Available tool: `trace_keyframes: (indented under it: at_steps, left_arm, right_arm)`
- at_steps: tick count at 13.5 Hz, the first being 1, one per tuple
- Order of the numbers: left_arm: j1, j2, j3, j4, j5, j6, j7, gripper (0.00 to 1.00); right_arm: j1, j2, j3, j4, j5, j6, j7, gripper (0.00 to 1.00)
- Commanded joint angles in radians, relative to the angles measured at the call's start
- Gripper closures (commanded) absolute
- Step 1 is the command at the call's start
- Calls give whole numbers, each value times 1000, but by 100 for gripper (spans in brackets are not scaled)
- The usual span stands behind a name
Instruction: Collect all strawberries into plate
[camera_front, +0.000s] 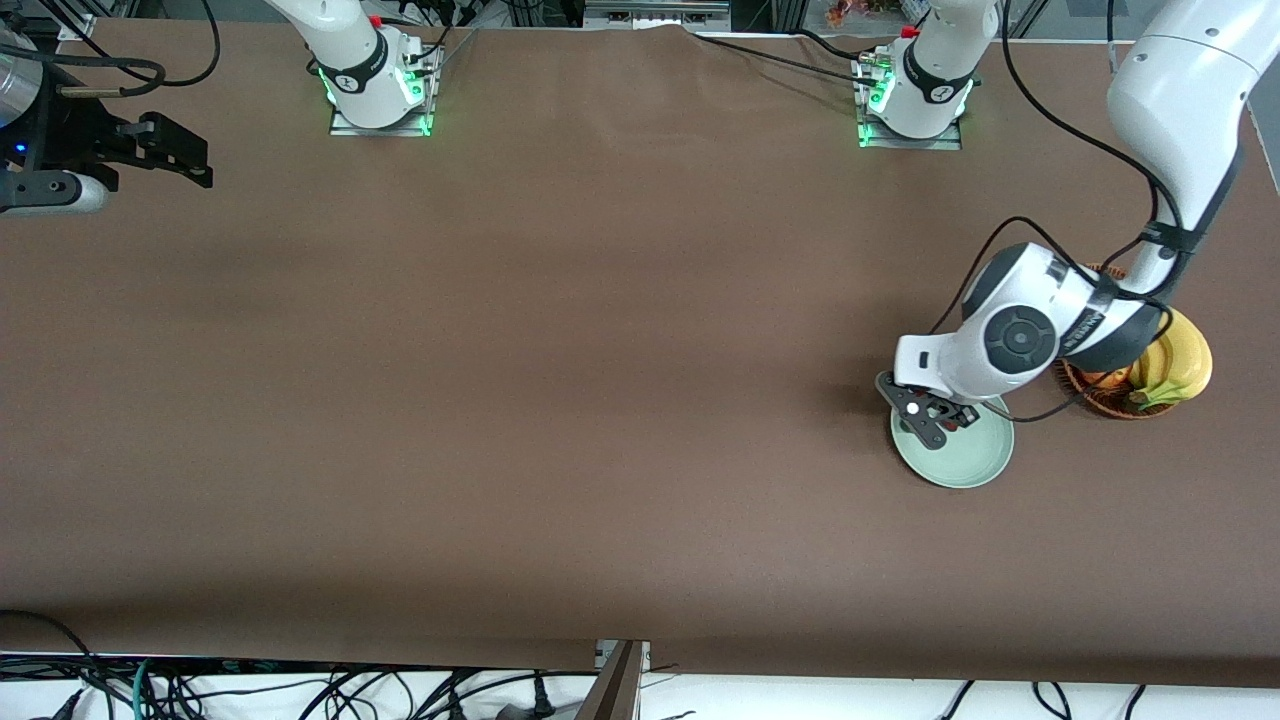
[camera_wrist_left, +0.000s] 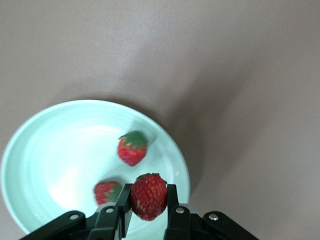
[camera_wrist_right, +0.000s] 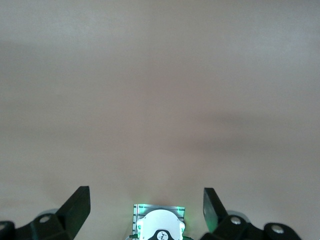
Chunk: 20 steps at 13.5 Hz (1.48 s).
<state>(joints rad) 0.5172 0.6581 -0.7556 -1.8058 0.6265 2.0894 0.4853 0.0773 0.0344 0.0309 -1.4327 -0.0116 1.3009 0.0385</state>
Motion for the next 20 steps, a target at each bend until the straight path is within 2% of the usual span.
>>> trace_keyframes:
  at_steps: [1,8,10,12,15,17,20]
  left_arm:
    - [-3,38,-13,56,-21,-8,105,0]
    - [4,23,-22,59,-34,-25,96,0]
    - [11,-49,-24,78,-166,-127,79,0]
    - [1,-60,-25,181,-250,-292,11,0]
    - [-11,-66,-60,382,-287,-532,-89,0]
    - [-14,-95,-88,474,-286,-676,-193,0]
    - [-37,-187,-84,542,-300,-718,-327,0]
  right_arm:
    - [-11,9,12,14,-8,0,-12,0]
    - [-13,7,12,14,-10,0,-11,0]
    - [-11,9,12,14,-13,0,-14,0]
    - [-11,7,12,14,-10,0,-11,0]
    - [-11,9,12,14,-8,0,-11,0]
    - [-11,9,12,14,-7,0,-11,0]
    - [-11,9,12,14,-7,0,-12,0]
